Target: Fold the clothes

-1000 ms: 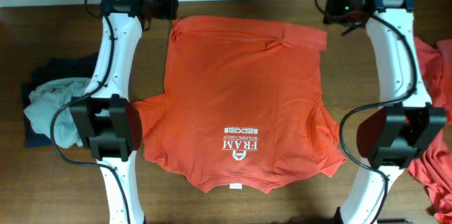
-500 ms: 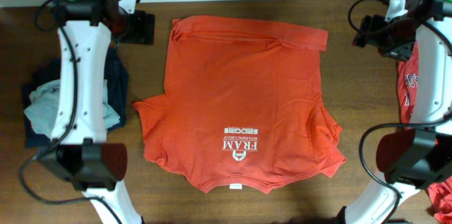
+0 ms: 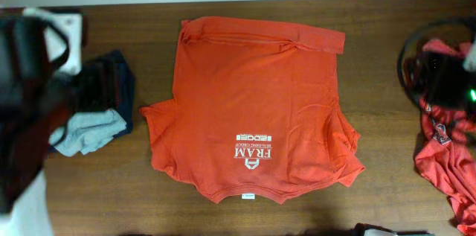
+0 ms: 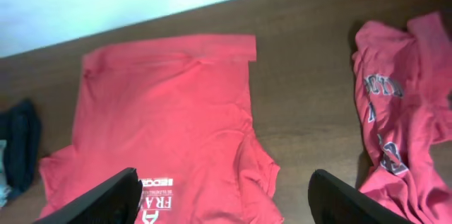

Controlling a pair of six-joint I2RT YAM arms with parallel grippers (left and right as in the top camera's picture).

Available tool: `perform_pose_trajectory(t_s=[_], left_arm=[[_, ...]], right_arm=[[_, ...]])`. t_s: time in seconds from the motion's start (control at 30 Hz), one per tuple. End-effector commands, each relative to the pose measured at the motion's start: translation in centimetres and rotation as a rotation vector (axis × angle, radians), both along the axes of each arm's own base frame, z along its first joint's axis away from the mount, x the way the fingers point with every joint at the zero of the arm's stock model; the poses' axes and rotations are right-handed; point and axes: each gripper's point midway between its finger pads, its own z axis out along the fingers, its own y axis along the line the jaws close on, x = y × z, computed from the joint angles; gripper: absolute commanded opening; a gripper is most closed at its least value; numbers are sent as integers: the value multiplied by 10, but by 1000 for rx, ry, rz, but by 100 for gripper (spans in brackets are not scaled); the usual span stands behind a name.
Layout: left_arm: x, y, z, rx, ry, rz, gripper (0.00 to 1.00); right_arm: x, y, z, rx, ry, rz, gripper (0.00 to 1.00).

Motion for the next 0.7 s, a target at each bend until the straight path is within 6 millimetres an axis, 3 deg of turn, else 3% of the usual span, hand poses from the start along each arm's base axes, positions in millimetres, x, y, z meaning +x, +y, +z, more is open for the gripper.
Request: perform_pose_trajectory(t_s=[0.0,0.03,0.07,0.13,0.17,0.23,0.27,0.3,0.37,0.47,0.57,0.67], left_arm=[[-1,6,-35,-23,106,75,75],[0,6,-47,-26,136,86,75],[7,6,-81,-37,206,107,76],[21,4,-128,-52,286,124,76],[25,2,-145,-62,314,125,76],[35,-13,-200,-125,393,83,75],[39,-23,-233,-167,437,56,68],[41,-27,-255,-187,466,45,61],[43,-27,-288,-194,506,66,41],[48,-27,-333,-203,550,90,22],[55,-31,-377,-217,612,89,17],[55,-34,-403,-222,674,89,13]], right_arm=[[6,0,-36,52,133,-10,81],[8,-2,-49,61,172,-20,81],[16,-4,-80,82,257,-21,80],[24,-6,-120,111,357,-28,76],[27,-6,-139,121,401,-29,70],[31,-7,-179,140,486,-30,52],[33,-8,-207,152,538,-32,40],[34,-8,-222,158,562,-32,34],[38,-9,-247,174,591,-49,24],[47,-11,-277,189,594,-64,11],[59,2,-306,268,562,-23,8],[63,4,-317,286,546,-26,8]])
